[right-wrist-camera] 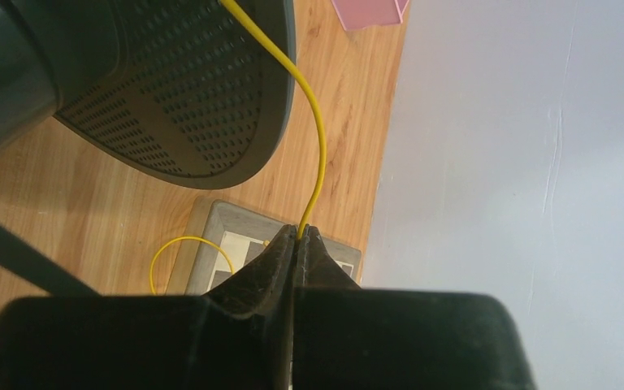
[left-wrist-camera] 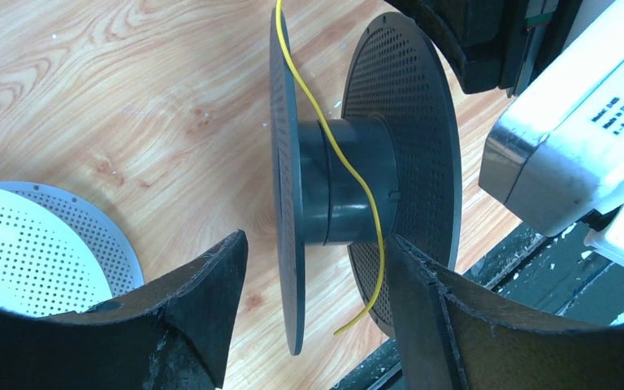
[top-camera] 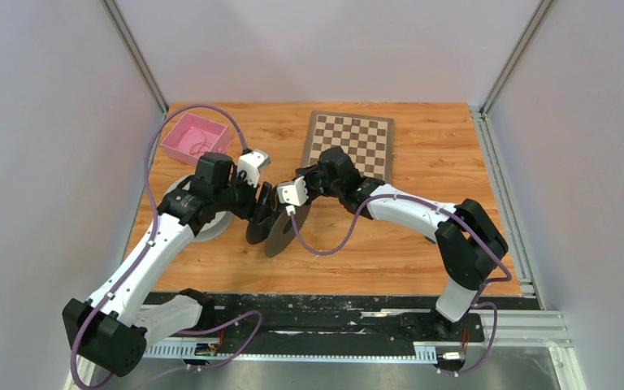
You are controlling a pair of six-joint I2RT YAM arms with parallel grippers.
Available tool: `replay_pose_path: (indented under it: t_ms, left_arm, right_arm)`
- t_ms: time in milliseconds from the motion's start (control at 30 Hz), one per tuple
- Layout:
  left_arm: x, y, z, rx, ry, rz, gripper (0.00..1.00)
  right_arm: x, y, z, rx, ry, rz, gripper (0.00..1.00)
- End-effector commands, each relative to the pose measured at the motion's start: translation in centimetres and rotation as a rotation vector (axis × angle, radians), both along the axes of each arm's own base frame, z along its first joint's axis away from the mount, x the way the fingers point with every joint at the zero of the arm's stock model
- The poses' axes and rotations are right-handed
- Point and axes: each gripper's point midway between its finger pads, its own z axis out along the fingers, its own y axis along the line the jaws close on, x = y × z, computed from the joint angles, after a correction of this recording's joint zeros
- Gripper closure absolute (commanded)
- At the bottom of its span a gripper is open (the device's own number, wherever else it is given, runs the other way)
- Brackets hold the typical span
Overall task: Wrap the cables
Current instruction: Pick up the cable reel from the center of the board.
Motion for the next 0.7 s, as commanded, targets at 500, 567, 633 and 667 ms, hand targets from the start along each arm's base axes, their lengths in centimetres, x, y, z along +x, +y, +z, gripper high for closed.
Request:
replay_pose_path:
  t_ms: [500, 567, 633, 667]
  left_arm:
    - [-0.4, -0.3, 0.5, 0.005, -0.008, -0.033, 0.34]
    - [-0.5, -0.4, 0.3, 0.016, -0.009, -0.039, 0.34]
    - [-0.5, -0.3, 0.0, 0.025, -0.010, -0.042, 0.35]
    - [-0.5, -0.3, -0.1, 0.029, -0.011, -0.040, 0.35]
  right_arm:
    - [-0.3, 0.6, 2.3, 0.048, -0.043, 0.010, 1.00]
    - [-0.2, 0.6, 2.2, 0.048, -0.042, 0.008, 1.00]
    - [-0.3, 0.6, 2.2, 0.049, -0.041, 0.010, 1.00]
    - [-0.3, 0.6, 2.3, 0.050, -0.041, 0.008, 1.00]
